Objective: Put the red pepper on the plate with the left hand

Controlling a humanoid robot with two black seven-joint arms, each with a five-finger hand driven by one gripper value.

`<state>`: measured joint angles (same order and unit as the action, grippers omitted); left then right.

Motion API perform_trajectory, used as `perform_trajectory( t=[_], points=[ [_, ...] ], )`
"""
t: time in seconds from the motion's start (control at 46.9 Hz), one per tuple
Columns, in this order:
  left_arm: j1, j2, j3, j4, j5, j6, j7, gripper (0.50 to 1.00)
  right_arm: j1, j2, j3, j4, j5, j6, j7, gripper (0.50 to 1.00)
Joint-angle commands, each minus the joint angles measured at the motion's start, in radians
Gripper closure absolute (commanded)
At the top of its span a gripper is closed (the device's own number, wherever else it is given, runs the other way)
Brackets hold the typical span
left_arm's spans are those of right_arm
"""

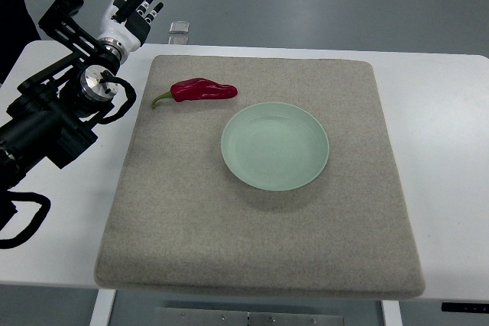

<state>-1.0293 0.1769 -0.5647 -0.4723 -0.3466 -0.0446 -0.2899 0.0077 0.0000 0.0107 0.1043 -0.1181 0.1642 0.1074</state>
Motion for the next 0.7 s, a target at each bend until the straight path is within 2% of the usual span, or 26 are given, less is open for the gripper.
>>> perform_trajectory(
  t=[0.0, 0.171, 0.448, 0.682],
  points=[
    [0.0, 0.0, 0.0, 0.0, 0.0, 0.0, 0.0, 0.508, 0.0, 0.0, 0.0, 0.0, 0.0, 0.001, 0.0, 0.572],
    [0.002, 0.001, -0.001, 0.001, 0.0, -0.007, 0.0, 0.508, 0.0, 0.0, 0.0, 0.0, 0.0, 0.0, 0.0, 0.572],
    [0.002, 0.001, -0.007, 0.001, -0.002, -0.084, 0.002, 0.508, 0.0, 0.0, 0.0, 0.0, 0.0, 0.0, 0.0, 0.572],
    [0.0, 0.001, 0.0, 0.001, 0.001, -0.084, 0.002, 0.508, 0.0, 0.0, 0.0, 0.0, 0.0, 0.0, 0.0, 0.572]
  ],
)
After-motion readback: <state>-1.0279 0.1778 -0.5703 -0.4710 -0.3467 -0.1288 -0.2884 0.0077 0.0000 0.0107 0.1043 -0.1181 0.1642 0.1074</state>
